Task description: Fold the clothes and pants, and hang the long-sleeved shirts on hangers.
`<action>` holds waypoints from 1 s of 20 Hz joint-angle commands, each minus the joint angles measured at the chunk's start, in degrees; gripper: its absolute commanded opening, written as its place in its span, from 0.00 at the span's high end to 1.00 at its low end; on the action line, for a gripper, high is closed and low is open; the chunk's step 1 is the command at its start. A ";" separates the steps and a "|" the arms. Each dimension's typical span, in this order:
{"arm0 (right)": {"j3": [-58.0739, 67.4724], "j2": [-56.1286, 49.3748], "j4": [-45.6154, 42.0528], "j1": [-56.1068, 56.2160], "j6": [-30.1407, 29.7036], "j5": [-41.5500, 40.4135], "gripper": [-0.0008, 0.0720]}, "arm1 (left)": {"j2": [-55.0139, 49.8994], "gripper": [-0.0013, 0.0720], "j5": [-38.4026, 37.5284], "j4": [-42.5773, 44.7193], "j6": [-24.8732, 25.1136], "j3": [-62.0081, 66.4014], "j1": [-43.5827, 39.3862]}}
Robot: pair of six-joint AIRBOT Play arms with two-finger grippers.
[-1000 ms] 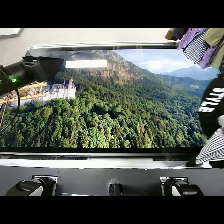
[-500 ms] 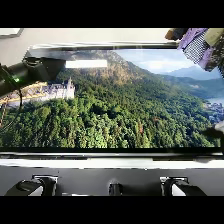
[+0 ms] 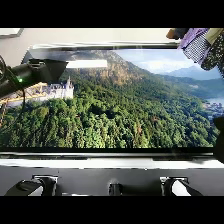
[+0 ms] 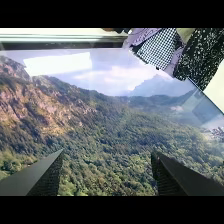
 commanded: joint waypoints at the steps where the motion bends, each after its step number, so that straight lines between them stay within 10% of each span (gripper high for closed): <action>1: 0.11 -1.55 11.23 -9.57 0.33 -3.04 0.95 | -0.68 0.16 -0.02 0.00 0.07 0.00 -0.04; 8: 0.11 -2.62 23.43 -14.86 -3.87 0.28 0.87 | -1.68 0.16 -0.24 0.00 0.04 0.00 -0.04; 11: 0.11 0.07 25.00 -14.82 -5.53 3.54 0.26 | -1.64 0.16 -0.28 -0.02 0.00 0.00 -0.04; 16: 0.11 13.79 26.58 -14.82 -5.84 -6.97 0.24 | -1.57 0.16 -0.28 0.00 0.02 0.00 -0.02; 20: 0.09 16.06 59.78 -14.82 -16.20 -18.21 0.24 | -1.99 0.16 -0.28 0.07 0.02 0.00 -0.02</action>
